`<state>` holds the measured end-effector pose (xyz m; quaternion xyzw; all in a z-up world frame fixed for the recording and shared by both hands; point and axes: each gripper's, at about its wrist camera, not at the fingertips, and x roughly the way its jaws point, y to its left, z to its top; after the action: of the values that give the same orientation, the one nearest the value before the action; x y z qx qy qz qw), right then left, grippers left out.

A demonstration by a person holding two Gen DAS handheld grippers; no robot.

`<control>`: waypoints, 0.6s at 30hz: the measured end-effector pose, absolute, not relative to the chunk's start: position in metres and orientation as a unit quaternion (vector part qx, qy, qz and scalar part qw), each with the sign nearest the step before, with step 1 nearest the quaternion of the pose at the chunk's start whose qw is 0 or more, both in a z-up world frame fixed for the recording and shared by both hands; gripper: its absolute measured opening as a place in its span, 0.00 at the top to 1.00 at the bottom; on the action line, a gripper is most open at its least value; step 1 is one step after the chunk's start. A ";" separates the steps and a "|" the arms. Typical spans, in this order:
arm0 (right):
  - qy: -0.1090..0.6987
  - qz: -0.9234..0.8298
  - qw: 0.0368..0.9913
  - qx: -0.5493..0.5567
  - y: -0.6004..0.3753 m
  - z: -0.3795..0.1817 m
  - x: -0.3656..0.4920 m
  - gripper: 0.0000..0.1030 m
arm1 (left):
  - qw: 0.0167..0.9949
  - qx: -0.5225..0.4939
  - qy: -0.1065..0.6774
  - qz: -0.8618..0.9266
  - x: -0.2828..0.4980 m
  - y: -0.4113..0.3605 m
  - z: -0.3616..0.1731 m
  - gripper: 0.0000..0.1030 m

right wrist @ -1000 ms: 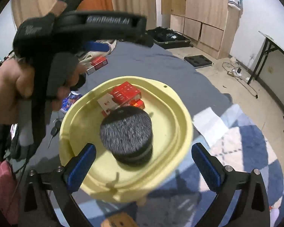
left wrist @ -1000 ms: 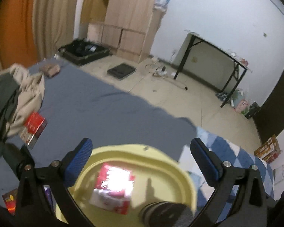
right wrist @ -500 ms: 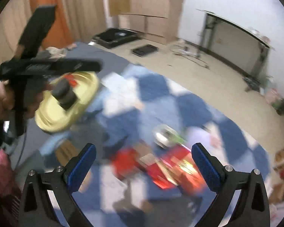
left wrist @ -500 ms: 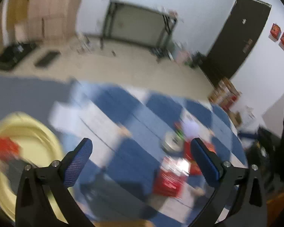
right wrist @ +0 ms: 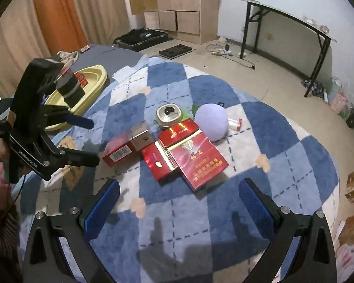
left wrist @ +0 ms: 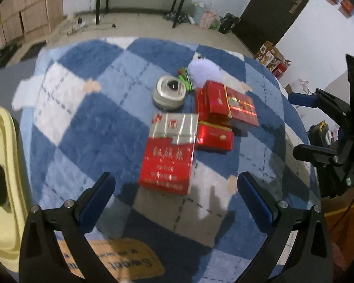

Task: Organize rigid objects
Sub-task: 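Move both tools back over the remaining red packs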

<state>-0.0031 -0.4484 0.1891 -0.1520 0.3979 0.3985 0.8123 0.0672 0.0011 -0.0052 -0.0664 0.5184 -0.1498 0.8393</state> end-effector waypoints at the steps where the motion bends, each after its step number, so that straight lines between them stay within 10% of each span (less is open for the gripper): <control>1: 0.400 0.404 0.809 -0.150 -0.447 0.189 -0.002 0.00 | 0.840 -0.068 0.517 -0.153 0.069 0.002 -0.004 0.00; 18: 0.424 0.412 0.791 -0.155 -0.426 0.161 0.025 0.00 | 0.844 -0.061 0.506 -0.166 0.079 0.008 -0.013 0.00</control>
<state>0.0251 -0.4263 0.1612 -0.1553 0.4242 0.4117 0.7915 0.0787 0.0081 -0.0132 -0.0609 0.5062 -0.1660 0.8441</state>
